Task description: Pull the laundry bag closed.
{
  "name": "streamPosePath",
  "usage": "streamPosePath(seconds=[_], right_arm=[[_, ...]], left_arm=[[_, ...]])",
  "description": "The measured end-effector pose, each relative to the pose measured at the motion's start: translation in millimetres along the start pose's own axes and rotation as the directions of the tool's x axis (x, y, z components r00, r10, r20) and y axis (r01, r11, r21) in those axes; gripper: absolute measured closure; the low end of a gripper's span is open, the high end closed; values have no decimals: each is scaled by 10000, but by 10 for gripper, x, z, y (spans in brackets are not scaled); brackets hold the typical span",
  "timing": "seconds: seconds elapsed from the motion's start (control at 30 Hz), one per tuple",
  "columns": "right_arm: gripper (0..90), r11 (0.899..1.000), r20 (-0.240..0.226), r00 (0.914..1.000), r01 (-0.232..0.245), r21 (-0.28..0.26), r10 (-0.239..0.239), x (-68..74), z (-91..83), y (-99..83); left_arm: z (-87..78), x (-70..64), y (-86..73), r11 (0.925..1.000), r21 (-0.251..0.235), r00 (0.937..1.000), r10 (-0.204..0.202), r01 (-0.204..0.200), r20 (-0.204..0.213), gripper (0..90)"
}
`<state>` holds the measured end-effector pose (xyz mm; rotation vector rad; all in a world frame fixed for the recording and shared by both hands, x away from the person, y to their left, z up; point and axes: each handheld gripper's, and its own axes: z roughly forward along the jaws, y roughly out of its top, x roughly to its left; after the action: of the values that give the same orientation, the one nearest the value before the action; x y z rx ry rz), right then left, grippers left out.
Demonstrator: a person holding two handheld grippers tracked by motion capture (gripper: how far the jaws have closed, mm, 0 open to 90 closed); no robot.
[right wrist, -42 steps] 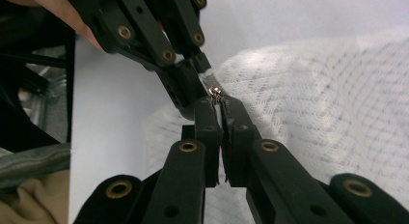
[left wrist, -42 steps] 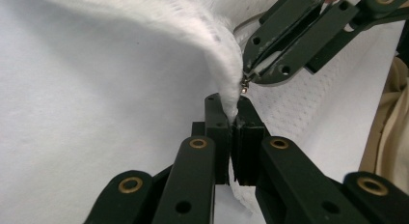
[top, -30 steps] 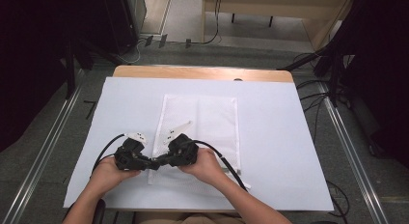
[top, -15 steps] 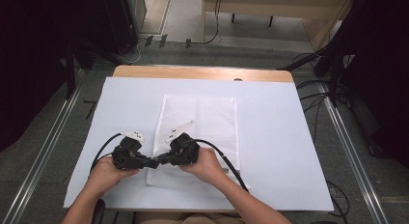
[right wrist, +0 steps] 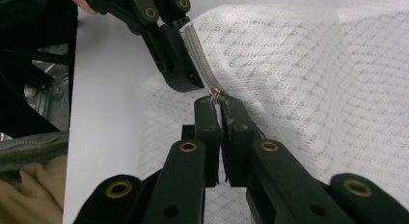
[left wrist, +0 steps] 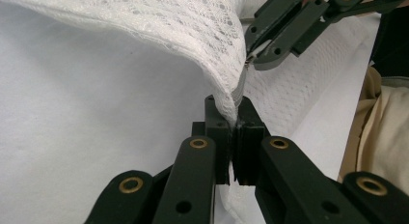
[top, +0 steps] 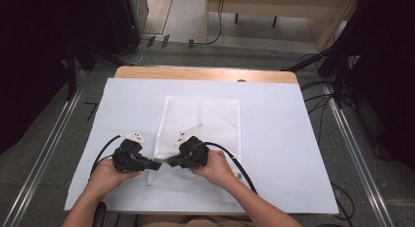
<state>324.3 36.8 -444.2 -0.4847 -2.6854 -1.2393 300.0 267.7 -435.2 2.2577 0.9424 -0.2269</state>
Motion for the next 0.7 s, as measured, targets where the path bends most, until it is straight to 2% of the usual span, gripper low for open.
streamPosePath(seconds=[0.23,0.37,0.57,0.7], right_arm=[[882,9999,43,10000,86,-80,-86,-8,-30,-34],[882,9999,29,10000,-33,-95,33,-30,-83,-66],[882,9998,134,9997,-183,54,182,-59,-143,-106],[882,9996,70,9996,-259,-58,260,-93,-174,-146]], left_arm=[[-24,15,-5,9999,-115,10000,-65,65,-5,881],[-31,5,-1,9996,-287,10000,0,0,14,880],[-44,16,-10,9994,-308,9998,-184,185,16,880],[-52,18,-15,9992,-386,9999,-132,132,11,880]])
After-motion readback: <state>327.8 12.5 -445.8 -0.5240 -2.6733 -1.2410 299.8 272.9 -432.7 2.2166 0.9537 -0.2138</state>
